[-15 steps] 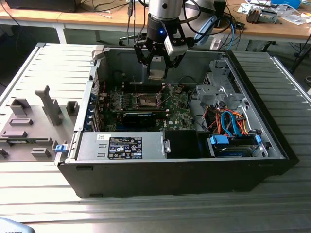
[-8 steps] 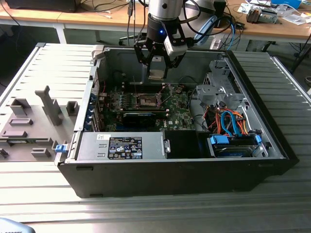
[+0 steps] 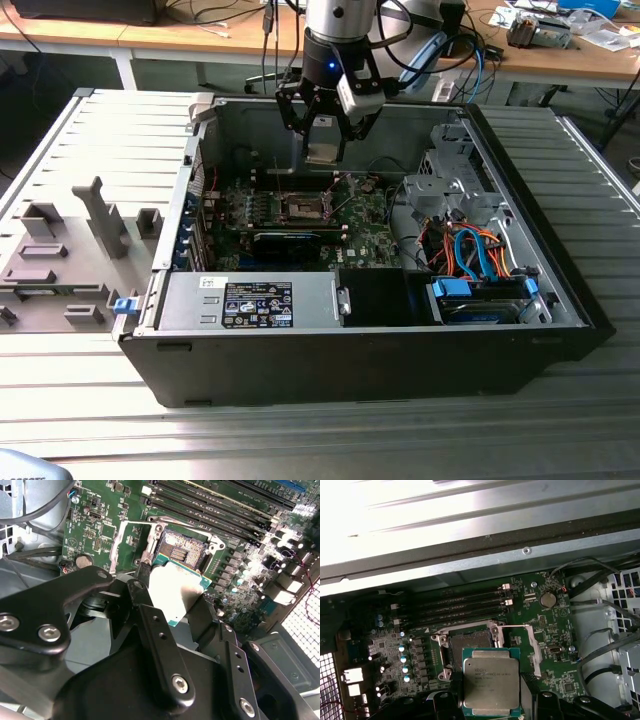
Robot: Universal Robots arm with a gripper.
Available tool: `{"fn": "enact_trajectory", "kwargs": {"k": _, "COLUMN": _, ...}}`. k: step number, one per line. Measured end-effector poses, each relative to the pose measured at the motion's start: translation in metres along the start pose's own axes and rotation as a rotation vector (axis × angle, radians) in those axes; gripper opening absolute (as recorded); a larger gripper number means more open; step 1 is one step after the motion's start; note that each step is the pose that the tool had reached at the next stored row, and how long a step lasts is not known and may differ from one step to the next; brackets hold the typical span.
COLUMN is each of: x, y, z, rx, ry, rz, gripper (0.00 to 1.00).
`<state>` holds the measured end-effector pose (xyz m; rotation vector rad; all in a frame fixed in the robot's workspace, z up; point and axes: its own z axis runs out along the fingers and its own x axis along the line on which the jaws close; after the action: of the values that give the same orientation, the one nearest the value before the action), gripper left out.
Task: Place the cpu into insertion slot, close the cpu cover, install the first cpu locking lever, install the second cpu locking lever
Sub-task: 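Place the cpu into insertion slot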
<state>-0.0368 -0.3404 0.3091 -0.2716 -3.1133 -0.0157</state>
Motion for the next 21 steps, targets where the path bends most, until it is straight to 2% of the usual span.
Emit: {"fn": "enact_trajectory", "kwargs": {"k": 21, "x": 0.0000, "y": 0.0000, "z": 0.0003, "rx": -0.0008, "ry": -0.0003, "rz": 0.036, "gripper": 0.55}}
